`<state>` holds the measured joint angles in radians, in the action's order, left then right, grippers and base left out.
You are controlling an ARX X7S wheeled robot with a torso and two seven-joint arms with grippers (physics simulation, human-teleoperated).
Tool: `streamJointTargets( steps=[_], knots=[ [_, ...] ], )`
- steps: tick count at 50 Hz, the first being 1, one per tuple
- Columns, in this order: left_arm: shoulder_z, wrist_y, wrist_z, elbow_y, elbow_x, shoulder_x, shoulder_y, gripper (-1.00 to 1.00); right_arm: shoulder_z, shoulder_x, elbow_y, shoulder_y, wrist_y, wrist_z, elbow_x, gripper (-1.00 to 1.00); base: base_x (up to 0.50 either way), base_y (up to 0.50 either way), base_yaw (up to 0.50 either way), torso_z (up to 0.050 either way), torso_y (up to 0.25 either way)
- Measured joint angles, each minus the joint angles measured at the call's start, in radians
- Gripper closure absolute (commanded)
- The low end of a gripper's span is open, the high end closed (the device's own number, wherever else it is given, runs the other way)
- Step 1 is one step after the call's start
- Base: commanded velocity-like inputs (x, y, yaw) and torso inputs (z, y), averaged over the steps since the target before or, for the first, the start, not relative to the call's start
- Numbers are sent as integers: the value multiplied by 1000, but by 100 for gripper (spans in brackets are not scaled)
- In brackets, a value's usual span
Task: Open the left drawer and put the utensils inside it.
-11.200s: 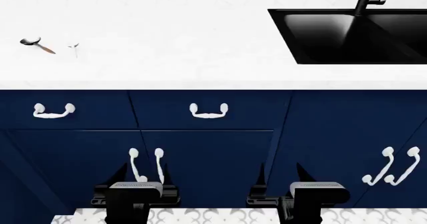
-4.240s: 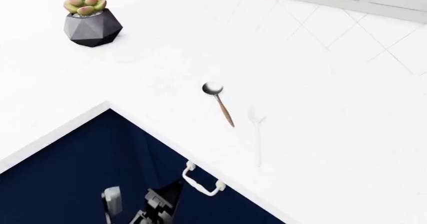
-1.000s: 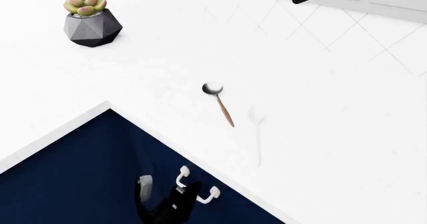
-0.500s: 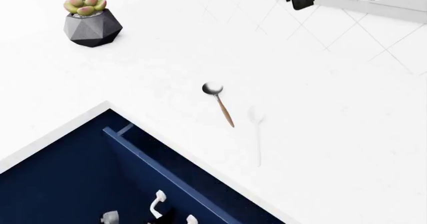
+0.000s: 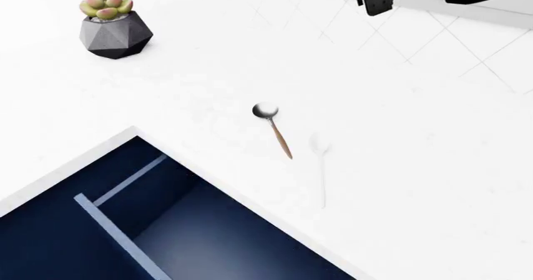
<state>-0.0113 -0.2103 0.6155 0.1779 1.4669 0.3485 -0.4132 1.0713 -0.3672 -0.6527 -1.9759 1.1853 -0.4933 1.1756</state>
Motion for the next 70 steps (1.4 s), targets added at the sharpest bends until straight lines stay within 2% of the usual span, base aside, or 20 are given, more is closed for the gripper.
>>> streamJointTargets(
  steps=[21, 36, 37, 45, 51, 58, 64, 70],
  knots=[
    [57, 119, 266, 96, -16, -19, -114, 100, 0, 4, 4, -1, 3, -4, -1, -100, 0, 0, 0, 0, 0],
    [78, 159, 333, 120, -22, -26, -149, 100, 0, 9, 3, 1, 4, -6, -2, -100, 0, -3, 0, 0, 0],
    [77, 162, 333, 117, -23, -28, -152, -100, 0, 9, 3, 2, 3, -5, -2, -100, 2, -3, 0, 0, 0],
    [93, 198, 381, 167, -27, -49, -240, -100, 3, 11, -1, 5, -1, -2, -5, -100, 0, 0, 0, 0, 0],
    [320, 85, 448, 143, -108, -154, -300, -100, 4, 11, -3, 7, -2, 0, -6, -100, 0, 0, 0, 0, 0],
    [574, -49, 492, 147, -95, -242, -325, -100, 5, 11, -2, 12, -5, -1, -7, -100, 0, 0, 0, 0, 0],
    [698, -102, 501, 197, -77, -269, -308, -100, 4, 10, -2, 16, -7, -1, -6, -100, 0, 0, 0, 0, 0],
    [759, -125, 509, 301, -74, -260, -256, -100, -1, 8, 1, 19, -8, 1, -1, -100, 0, 0, 0, 0, 0]
  ],
)
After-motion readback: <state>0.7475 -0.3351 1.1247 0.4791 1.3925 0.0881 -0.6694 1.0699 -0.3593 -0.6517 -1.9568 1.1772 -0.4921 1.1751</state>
